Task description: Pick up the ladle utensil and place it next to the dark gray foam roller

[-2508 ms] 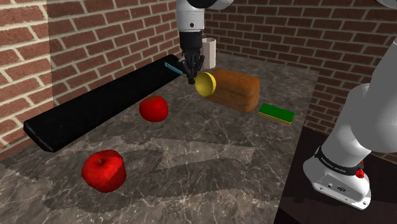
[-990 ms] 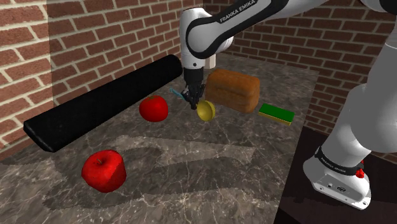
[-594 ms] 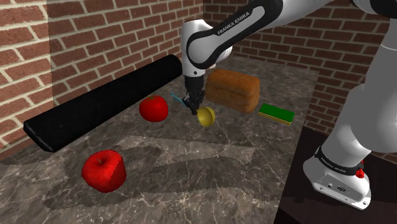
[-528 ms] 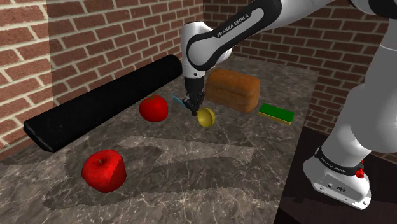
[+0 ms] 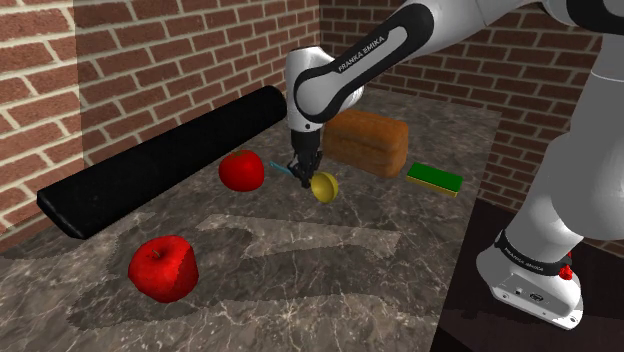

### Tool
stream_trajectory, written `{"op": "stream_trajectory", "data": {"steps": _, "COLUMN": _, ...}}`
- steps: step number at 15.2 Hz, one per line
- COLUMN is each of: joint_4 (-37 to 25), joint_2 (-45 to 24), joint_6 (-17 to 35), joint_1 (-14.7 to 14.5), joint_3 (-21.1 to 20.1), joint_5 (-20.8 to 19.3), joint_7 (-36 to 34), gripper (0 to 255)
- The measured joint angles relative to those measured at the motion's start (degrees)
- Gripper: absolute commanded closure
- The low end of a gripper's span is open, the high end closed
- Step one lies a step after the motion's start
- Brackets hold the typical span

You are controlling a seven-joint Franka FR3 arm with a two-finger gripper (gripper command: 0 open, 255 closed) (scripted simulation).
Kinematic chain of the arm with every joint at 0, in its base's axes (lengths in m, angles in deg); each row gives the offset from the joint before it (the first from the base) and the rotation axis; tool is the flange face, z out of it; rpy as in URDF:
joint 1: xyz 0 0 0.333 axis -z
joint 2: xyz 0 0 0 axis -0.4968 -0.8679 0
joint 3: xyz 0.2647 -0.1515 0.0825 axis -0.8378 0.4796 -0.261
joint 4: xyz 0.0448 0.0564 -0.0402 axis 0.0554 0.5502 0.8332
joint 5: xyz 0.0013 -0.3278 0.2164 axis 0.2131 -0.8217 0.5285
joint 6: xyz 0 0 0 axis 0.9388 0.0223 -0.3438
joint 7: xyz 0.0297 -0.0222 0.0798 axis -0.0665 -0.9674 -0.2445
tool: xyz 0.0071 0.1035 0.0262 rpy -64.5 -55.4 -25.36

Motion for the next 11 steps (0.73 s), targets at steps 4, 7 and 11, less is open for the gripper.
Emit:
{"op": "stream_trajectory", "data": {"steps": 4, "joint_4": 0.0, "joint_2": -0.1, "joint_6": 0.0, "joint_1": 0.0, "joint_3": 0.0, "joint_5": 0.0, "joint_7": 0.0, "gripper": 0}}
{"op": "stream_trajectory", "data": {"steps": 7, "joint_4": 0.1, "joint_2": -0.1, "joint_6": 0.0, "joint_1": 0.0, "joint_3": 0.0, "joint_5": 0.0, "joint_7": 0.0, "gripper": 0}}
{"op": "stream_trajectory", "data": {"steps": 11, "joint_4": -0.4, "joint_2": 0.3, "joint_6": -0.9, "joint_1": 0.1, "joint_3": 0.0, "joint_5": -0.1, "joint_7": 0.0, "gripper": 0}}
